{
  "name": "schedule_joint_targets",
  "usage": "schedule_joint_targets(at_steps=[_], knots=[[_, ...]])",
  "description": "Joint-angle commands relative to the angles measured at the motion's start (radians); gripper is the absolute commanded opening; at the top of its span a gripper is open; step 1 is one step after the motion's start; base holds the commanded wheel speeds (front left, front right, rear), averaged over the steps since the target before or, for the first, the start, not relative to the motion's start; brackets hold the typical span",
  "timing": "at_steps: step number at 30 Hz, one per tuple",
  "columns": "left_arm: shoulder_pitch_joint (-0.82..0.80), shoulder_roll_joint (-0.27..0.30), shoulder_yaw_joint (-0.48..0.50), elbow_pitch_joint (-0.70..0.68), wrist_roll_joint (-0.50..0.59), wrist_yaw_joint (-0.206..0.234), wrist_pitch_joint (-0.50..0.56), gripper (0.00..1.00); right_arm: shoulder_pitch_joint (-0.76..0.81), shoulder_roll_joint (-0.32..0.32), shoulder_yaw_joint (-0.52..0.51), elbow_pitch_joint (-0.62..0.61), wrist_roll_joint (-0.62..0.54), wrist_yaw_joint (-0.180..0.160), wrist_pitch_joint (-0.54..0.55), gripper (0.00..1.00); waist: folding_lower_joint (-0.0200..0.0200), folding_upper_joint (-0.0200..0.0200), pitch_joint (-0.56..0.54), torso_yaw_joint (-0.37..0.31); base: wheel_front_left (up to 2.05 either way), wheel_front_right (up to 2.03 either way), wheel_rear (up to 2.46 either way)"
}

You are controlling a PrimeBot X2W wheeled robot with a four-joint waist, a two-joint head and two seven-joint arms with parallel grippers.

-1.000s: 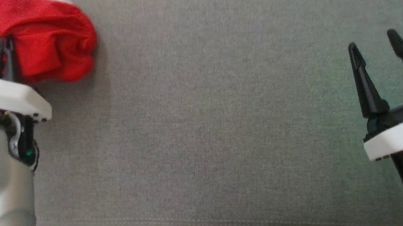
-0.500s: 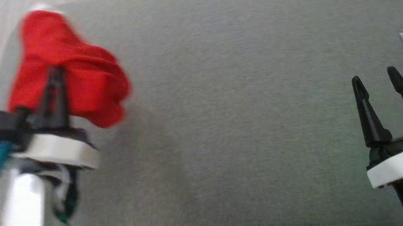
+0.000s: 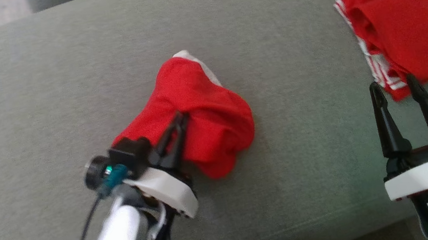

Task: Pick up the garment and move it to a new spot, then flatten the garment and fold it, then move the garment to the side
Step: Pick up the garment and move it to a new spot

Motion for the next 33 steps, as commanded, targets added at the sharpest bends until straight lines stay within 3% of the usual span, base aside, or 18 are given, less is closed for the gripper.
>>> schedule_joint_targets(at_steps=[1,7,8,9,10,19,29,33], knots=[[-0.030,0.001,0.019,-0.021,-0.003,-0.008,-0.006,0.00,-0.033,-0.006,0.024,-0.031,0.007,0.004,-0.010,1.00,0.0001,-0.0001,0.035,-0.042,0.00,0.00,0.00],[-0.014,-0.008,-0.047,0.071,-0.022,-0.022,0.025,0.00,-0.041,-0.006,0.037,-0.002,0.005,0.004,-0.024,1.00,0.0001,-0.0001,0.046,-0.060,0.00,0.00,0.00],[-0.011,-0.008,-0.054,0.074,-0.024,-0.024,0.024,0.09,-0.041,-0.006,0.037,0.002,0.004,0.004,-0.025,1.00,0.0001,-0.0001,0.042,-0.055,0.00,0.00,0.00],[-0.008,-0.006,-0.060,0.074,-0.023,-0.025,0.020,0.88,-0.041,-0.006,0.039,0.006,0.003,0.004,-0.026,1.00,0.0001,-0.0001,0.039,-0.050,0.00,0.00,0.00],[-0.003,-0.004,-0.064,0.072,-0.021,-0.025,0.014,1.00,-0.041,-0.006,0.040,0.010,0.002,0.004,-0.026,1.00,0.0001,-0.0001,0.033,-0.043,0.00,0.00,0.00],[0.049,0.018,-0.026,-0.065,-0.018,0.024,-0.090,1.00,-0.027,-0.006,0.036,0.021,-0.015,0.004,-0.004,1.00,0.0001,-0.0001,-0.049,0.052,0.00,0.00,0.00],[0.115,0.093,0.153,-0.157,-0.021,0.155,-0.124,1.00,0.009,-0.005,0.025,0.006,-0.044,0.004,0.048,1.00,0.0001,-0.0001,-0.122,0.151,0.00,0.00,0.00],[0.143,0.126,0.198,-0.158,-0.015,0.180,-0.126,1.00,0.020,-0.005,0.023,0.004,-0.050,0.004,0.061,1.00,0.0001,-0.0001,-0.137,0.168,0.00,0.00,0.00]])
